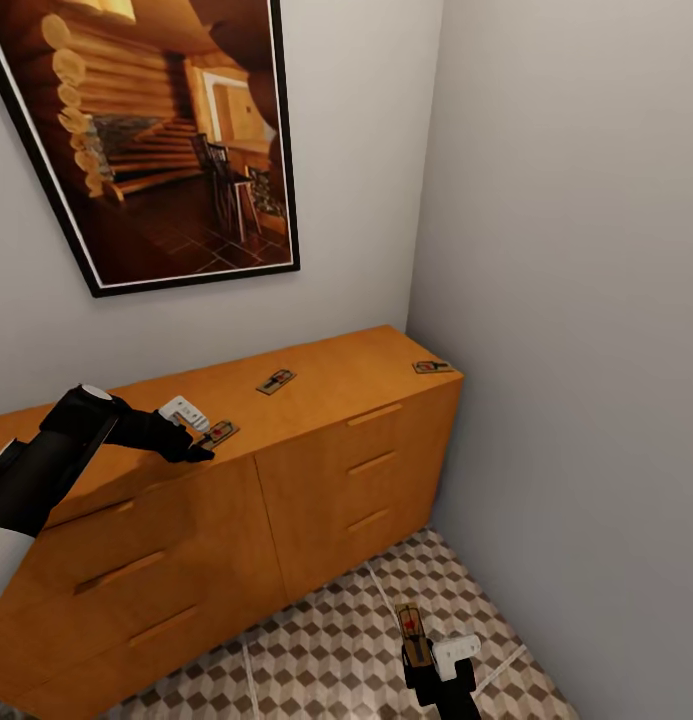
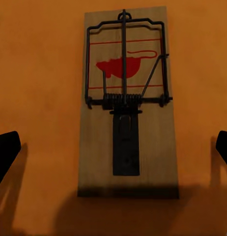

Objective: Take the four mousetraps from the cabinet in the bathroom and place them on the bathroom floor. Make sure all four end up on the same floor surface, and ensure that at least two of them are either under or directly next to the same bathroom sink.

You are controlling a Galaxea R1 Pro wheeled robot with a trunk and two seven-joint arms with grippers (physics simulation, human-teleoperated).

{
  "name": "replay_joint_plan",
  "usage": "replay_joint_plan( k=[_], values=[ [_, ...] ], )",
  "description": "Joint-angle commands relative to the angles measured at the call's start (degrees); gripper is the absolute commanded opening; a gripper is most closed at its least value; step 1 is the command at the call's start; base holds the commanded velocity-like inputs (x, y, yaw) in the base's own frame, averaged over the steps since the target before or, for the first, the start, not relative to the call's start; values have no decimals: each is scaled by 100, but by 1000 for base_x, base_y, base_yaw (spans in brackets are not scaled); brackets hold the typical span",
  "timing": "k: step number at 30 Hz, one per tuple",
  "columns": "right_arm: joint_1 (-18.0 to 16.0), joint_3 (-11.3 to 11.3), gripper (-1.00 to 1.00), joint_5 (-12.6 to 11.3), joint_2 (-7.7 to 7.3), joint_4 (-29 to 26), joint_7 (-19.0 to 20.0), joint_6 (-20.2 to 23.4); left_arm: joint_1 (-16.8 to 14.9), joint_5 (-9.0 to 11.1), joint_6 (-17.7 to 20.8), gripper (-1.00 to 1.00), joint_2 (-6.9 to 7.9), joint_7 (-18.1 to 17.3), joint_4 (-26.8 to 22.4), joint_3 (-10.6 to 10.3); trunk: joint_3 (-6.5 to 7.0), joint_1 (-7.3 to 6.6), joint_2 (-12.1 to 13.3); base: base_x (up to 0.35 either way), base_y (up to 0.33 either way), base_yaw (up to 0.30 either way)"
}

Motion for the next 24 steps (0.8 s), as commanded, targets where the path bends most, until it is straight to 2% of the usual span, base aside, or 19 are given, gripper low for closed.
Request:
replay_joint_plan(
  k=[1, 20, 21, 24],
  values=[
    [-4, 17, -100, 48, 1, 5, -59, -8, -6, -56, 23, 100, 1, -52, 8, -5, -11, 0, -3, 0, 0, 0],
    [-4, 19, -100, 48, 4, 5, -59, -8, -6, -57, 23, 100, -1, -51, 47, -22, -98, 0, -3, 0, 0, 0],
    [-4, 19, -100, 48, 2, 5, -59, -8, -6, -60, 23, -100, -1, -51, 59, -22, -99, 0, -3, 0, 0, 0],
    [-4, 16, -100, 48, 2, 5, -59, -8, -6, -66, 19, -100, 0, -51, 74, -22, -100, 0, -3, 0, 0, 0]
  ],
)
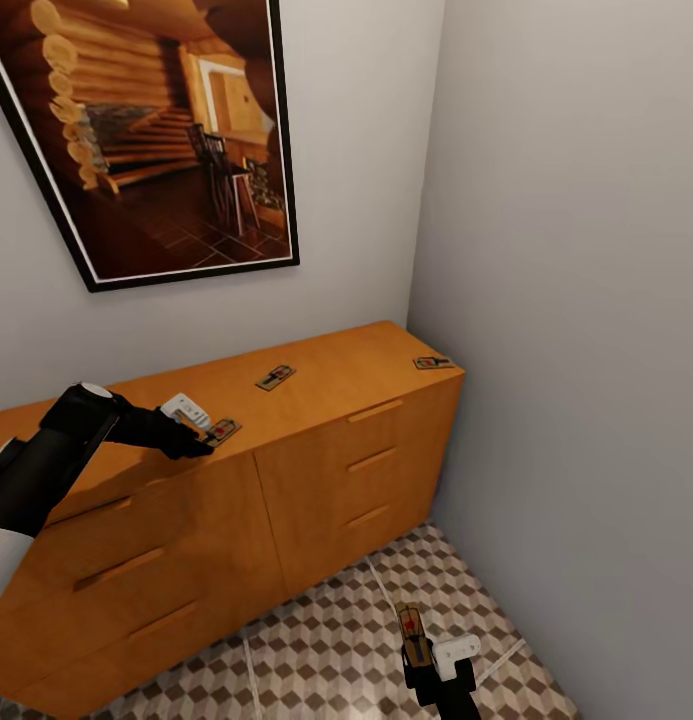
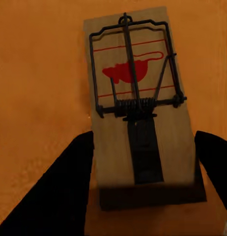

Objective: Take the four mousetraps from the cabinet in the bathroom and place them on the bathroom floor. Make sure all four end up on the same floor surface, and ensure that at least two of them are either under or directly next to the same bathroom sink.

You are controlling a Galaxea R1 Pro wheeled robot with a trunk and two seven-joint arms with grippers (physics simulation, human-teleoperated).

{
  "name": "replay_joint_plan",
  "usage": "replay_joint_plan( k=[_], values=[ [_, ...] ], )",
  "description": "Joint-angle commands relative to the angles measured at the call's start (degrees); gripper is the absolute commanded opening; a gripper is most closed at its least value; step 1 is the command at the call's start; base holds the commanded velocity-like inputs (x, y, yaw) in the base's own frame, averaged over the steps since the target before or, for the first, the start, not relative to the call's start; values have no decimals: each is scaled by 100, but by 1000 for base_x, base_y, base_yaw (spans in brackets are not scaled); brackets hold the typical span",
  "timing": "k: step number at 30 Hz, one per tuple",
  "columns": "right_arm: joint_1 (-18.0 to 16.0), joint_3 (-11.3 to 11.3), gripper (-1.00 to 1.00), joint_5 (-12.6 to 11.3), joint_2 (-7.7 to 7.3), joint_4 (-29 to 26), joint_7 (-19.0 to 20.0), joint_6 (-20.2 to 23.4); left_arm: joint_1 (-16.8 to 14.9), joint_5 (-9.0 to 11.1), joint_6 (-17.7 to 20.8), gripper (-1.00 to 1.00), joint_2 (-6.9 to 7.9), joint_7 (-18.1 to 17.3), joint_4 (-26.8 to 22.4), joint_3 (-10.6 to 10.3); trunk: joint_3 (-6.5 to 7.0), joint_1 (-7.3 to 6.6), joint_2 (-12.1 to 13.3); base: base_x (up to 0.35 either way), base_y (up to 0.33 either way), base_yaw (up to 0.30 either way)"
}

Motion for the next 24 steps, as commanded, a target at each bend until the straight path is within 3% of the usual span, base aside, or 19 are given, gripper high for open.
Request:
replay_joint_plan(
  k=[1, 24],
  values=[
    [-4, 17, -100, 49, 3, 6, -59, -8, -2, -143, -34, -100, 2, -52, 235, -3, -7, 1, -2, 0, 0, 0],
    [-4, 20, -100, 49, 3, 7, -59, -8, -2, -151, -22, -100, -5, -76, 184, 31, -7, 1, -2, 0, 0, 0]
  ],
)
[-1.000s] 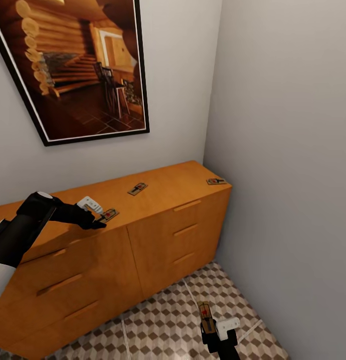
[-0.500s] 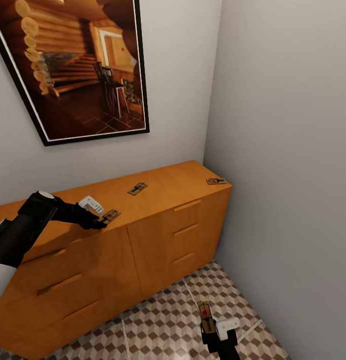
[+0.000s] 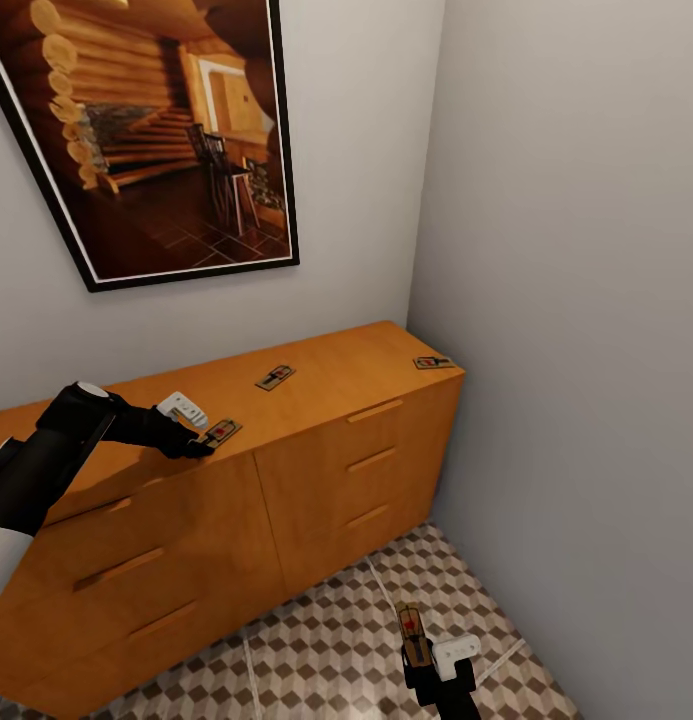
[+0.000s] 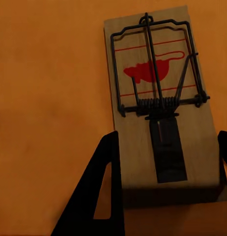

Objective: Take the four mousetraps from the cabinet in the bathroom and place them on the bathroom floor. Make sure all four end up on the same floor surface, and ensure that at least two of them are either under or directly next to the same bathroom sink.

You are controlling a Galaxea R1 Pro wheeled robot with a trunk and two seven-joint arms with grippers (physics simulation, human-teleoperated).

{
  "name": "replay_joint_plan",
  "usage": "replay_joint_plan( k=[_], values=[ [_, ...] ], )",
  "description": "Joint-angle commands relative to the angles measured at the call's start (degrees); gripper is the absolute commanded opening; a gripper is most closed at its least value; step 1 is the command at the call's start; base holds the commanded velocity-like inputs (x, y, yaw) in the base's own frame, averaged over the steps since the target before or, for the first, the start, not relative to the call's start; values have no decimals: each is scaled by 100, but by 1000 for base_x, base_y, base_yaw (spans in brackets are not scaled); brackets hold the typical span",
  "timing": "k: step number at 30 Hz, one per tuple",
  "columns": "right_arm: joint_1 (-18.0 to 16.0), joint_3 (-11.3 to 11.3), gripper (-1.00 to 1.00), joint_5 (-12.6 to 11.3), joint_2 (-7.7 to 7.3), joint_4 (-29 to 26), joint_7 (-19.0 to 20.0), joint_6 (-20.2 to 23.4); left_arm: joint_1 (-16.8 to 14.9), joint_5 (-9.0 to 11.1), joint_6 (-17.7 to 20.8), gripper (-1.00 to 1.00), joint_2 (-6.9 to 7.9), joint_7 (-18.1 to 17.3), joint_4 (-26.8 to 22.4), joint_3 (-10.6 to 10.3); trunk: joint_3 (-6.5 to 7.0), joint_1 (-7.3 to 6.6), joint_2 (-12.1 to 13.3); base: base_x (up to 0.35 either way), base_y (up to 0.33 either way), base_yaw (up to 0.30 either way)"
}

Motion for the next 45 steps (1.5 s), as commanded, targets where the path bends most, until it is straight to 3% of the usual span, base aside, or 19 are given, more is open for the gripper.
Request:
replay_joint_plan(
  k=[1, 12, 15, 19, 23, 29, 45],
  values=[
    [-4, 16, -100, 47, 1, 7, -58, -8, 0, -41, 80, -100, 3, -62, 54, -101, -7, 0, -2, 0, 0, 0],
    [-4, 21, -100, 47, 5, 5, -58, -8, 0, -31, 132, -100, 50, -85, -599, -41, -7, 0, -2, 0, 0, 0],
    [-4, 21, -100, 47, 4, 6, -58, -8, 0, -15, 144, -100, 78, -152, -784, 212, -7, 0, -2, 0, 0, 0],
    [-4, 22, -100, 47, 6, 9, -58, -8, 0, -21, 144, -100, 91, -561, -891, 516, -7, 0, -2, 0, 0, 0],
    [-4, 23, -100, 47, 6, 6, -58, -8, 0, -31, 141, -100, 162, -807, -978, 635, -7, 0, -2, 0, 0, 0],
    [-4, 23, -100, 47, 6, 5, -58, -8, 0, -33, 140, -100, 240, -873, -1029, 654, -7, 0, -2, -14, -10, 0],
    [-4, 18, -100, 47, 6, 5, -58, -8, 0, -33, 140, -100, 247, -874, -1026, 633, -7, 0, -2, -235, -191, 0]
  ],
)
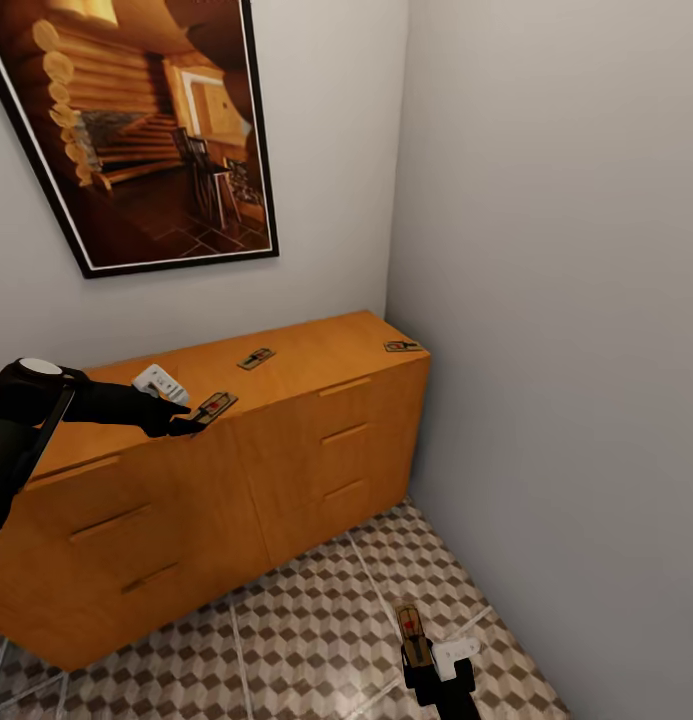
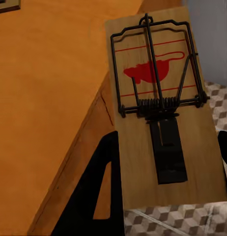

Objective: Take the four mousetraps from the cabinet in the bathroom and place them on the bathroom floor. Make sure all four end up on the same floor surface, and ensure that at least two of them are either under or directly next to the same bathroom sink.

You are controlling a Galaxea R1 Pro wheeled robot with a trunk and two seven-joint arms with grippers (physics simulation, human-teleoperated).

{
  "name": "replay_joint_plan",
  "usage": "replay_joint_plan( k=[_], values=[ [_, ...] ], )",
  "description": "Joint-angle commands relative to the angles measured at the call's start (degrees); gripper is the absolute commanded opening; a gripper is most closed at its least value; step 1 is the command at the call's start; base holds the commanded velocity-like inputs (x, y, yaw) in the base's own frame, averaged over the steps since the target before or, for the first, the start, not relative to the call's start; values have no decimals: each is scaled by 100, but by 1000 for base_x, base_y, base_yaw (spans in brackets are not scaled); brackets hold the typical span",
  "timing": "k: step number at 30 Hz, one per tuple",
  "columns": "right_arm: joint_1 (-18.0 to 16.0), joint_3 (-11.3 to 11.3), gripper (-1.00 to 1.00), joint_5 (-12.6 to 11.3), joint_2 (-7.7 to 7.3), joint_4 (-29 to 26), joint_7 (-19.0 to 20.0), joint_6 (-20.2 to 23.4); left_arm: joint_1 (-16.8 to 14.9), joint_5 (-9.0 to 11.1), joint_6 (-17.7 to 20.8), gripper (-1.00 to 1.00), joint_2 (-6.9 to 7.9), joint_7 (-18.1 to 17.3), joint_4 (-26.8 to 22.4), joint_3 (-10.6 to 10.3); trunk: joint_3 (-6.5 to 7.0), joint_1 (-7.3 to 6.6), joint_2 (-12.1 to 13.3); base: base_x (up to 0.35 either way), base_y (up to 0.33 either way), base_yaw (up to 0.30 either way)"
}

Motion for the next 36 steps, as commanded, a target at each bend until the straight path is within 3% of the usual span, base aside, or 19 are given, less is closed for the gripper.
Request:
replay_joint_plan(
  k=[1, 16, 22, 24, 29, 33, 36],
  values=[
    [-4, 17, -100, 48, 2, 7, -59, -7, -7, -55, 34, -100, 2, -53, -5, -6, -5, -3, -4, -263, -205, 0],
    [-4, 22, -100, 48, 8, 10, -59, -7, 1, -46, 30, -100, -5, -52, 57, -35, -5, -3, -4, -276, -173, 0],
    [-4, 23, -100, 48, 10, 11, -59, -7, 214, -46, -8, -100, -98, -26, 253, -94, -5, -3, -4, -49, -34, 0],
    [-4, 23, -100, 48, 10, 12, -59, -7, 375, -49, -29, -100, -158, -16, 455, -305, -5, -3, -4, -8, -5, 0],
    [-4, 23, -100, 48, 11, 13, -59, -7, 544, -49, -105, -100, -222, 131, 1147, -1220, -5, -3, -4, -2, -1, 0],
    [-4, 23, -100, 48, 17, 13, -59, -7, 576, -19, -686, -100, -515, 802, 2278, -1868, -5, -3, -4, 0, 0, 0],
    [-4, 23, -100, 48, 14, 13, -59, -7, 598, 6, -1333, -100, -828, 1409, 3397, -2025, -5, -3, -4, 0, 0, 0]
  ],
)
